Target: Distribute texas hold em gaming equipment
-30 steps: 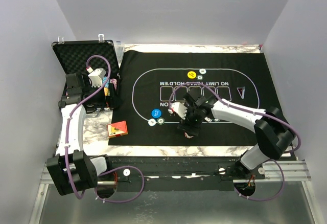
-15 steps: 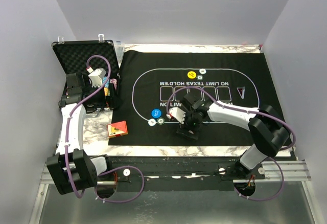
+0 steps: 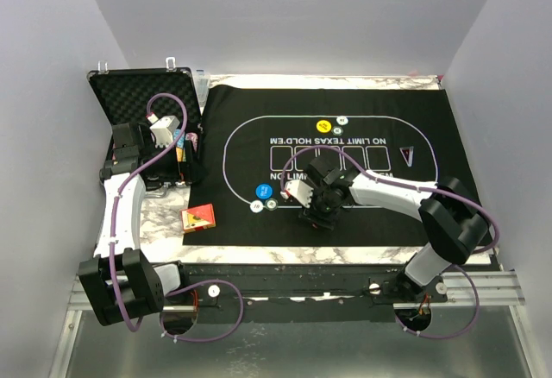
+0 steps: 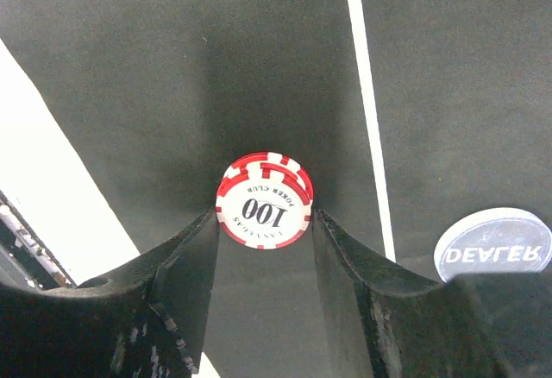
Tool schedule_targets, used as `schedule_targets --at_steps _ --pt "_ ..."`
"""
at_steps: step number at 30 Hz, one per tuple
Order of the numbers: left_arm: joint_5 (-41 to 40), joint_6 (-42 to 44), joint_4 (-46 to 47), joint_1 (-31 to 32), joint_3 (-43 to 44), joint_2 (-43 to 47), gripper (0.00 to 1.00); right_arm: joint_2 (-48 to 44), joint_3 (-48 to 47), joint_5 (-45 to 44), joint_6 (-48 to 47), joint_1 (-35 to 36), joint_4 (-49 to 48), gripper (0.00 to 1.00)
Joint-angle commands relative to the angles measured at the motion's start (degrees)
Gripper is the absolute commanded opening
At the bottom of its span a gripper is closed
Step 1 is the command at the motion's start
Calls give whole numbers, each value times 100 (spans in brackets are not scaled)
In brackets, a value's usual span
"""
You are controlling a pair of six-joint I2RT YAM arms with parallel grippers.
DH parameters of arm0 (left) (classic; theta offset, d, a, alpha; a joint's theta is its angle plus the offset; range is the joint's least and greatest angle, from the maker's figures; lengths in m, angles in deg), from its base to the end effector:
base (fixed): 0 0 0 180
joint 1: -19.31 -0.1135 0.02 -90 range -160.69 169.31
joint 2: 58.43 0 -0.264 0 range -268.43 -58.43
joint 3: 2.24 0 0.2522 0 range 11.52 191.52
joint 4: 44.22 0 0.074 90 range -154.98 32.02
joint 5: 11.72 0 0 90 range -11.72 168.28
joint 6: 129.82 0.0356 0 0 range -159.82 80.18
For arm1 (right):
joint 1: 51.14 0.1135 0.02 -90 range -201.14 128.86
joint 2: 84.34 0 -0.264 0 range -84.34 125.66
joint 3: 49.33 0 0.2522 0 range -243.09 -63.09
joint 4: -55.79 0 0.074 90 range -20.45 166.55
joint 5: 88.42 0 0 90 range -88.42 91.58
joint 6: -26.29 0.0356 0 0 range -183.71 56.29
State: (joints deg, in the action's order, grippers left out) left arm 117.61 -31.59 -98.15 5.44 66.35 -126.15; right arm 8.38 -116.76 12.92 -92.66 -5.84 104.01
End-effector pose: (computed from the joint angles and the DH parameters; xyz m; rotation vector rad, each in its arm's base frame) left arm 0.2317 0.0340 0.2805 0.1617 2.3199 -0.6621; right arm 0.2000 0.2121 0.1650 -1.7625 2.2600 0.3407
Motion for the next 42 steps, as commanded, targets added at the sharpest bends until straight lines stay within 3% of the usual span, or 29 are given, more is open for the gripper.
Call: schedule_targets --at_steps 1,10,11,13,15,25,30,36,42 --pt "105 74 -52 -11 107 -3 99 -205 -188 29 21 32 194 49" --pt "105 65 -57 -12 124 -30 99 -396 -221 42 30 32 357 45" --pt "107 65 -60 -11 128 -30 99 -384 -219 -1 21 32 339 48" --pt "105 56 -61 -10 141 -30 99 -318 -228 -47 21 32 329 64" --pt "108 56 -60 -11 142 -16 99 -238 -233 -21 21 32 301 68" --pt "107 56 -59 -15 156 -56 99 68 -266 -121 -14 32 50 64" --pt "103 65 -54 -11 169 -76 99 149 -282 -181 -14 36 -27 56" --pt "101 65 -53 -11 178 -116 99 87 -331 -165 -41 31 40 34" --pt "103 65 -60 -13 195 -113 99 -13 -372 -41 -32 32 159 22"
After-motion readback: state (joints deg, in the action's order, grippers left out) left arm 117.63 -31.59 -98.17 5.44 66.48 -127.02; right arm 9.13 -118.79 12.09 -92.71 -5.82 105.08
